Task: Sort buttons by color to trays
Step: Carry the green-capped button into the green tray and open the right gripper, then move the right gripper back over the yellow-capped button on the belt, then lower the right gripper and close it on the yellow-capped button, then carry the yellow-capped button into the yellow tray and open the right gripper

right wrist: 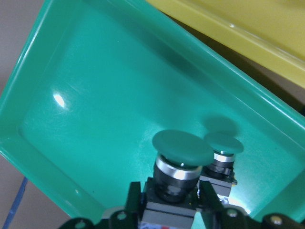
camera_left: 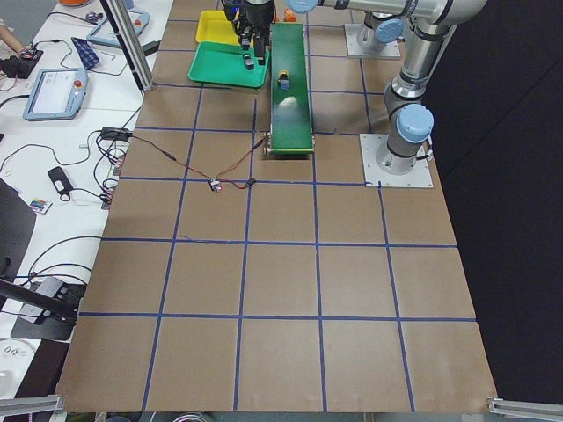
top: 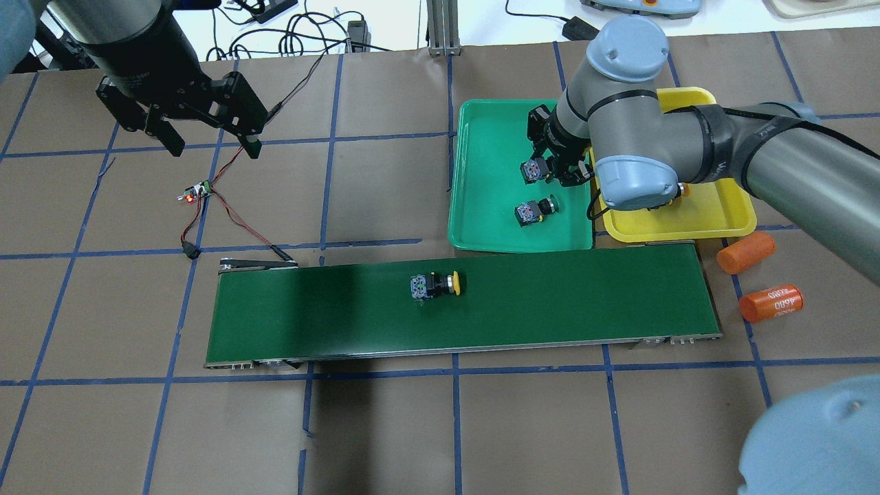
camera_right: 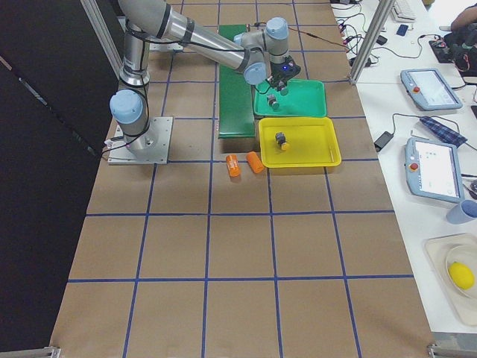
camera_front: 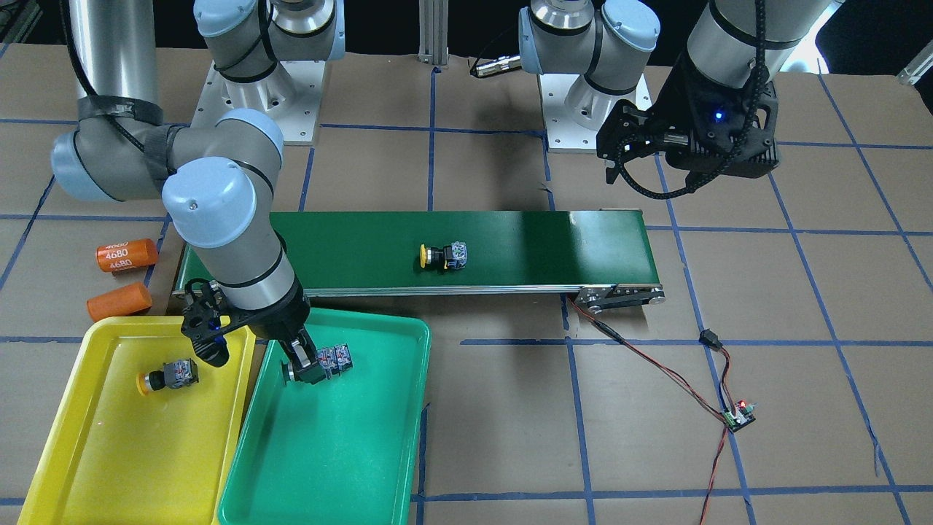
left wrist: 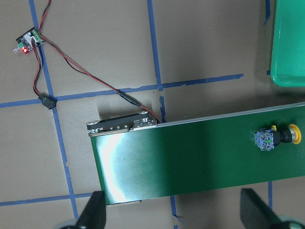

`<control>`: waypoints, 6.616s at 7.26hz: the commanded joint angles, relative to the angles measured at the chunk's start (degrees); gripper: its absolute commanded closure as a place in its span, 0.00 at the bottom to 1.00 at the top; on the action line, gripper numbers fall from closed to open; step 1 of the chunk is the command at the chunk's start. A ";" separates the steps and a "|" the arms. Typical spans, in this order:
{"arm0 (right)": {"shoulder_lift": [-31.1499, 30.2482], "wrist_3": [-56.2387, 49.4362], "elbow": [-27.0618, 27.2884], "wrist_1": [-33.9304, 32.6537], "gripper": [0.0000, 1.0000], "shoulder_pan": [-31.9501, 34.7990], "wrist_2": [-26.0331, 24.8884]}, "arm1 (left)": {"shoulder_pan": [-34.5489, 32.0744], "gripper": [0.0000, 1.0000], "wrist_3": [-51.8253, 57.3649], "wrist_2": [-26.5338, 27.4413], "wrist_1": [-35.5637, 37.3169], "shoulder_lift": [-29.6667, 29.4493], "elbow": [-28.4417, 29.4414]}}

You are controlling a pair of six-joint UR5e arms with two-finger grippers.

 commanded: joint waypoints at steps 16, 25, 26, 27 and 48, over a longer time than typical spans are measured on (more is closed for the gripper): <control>-18.71 2.52 5.72 29.11 0.00 0.66 -5.99 | -0.01 0.00 -0.09 0.00 0.56 -0.40 -0.06; -18.79 6.30 16.52 17.17 0.00 1.19 1.84 | -0.01 0.00 -0.09 0.00 0.65 -0.49 -0.14; -18.79 6.21 17.23 16.90 0.00 1.19 1.84 | -0.01 0.00 -0.09 0.00 0.65 -0.49 -0.14; -18.53 6.21 17.32 16.46 0.00 1.19 1.84 | -0.01 0.00 -0.09 0.00 0.74 -0.49 -0.14; 3.00 -23.31 -6.15 10.83 0.01 -13.22 -7.30 | -0.10 0.00 -0.09 -0.09 0.74 -1.19 -0.06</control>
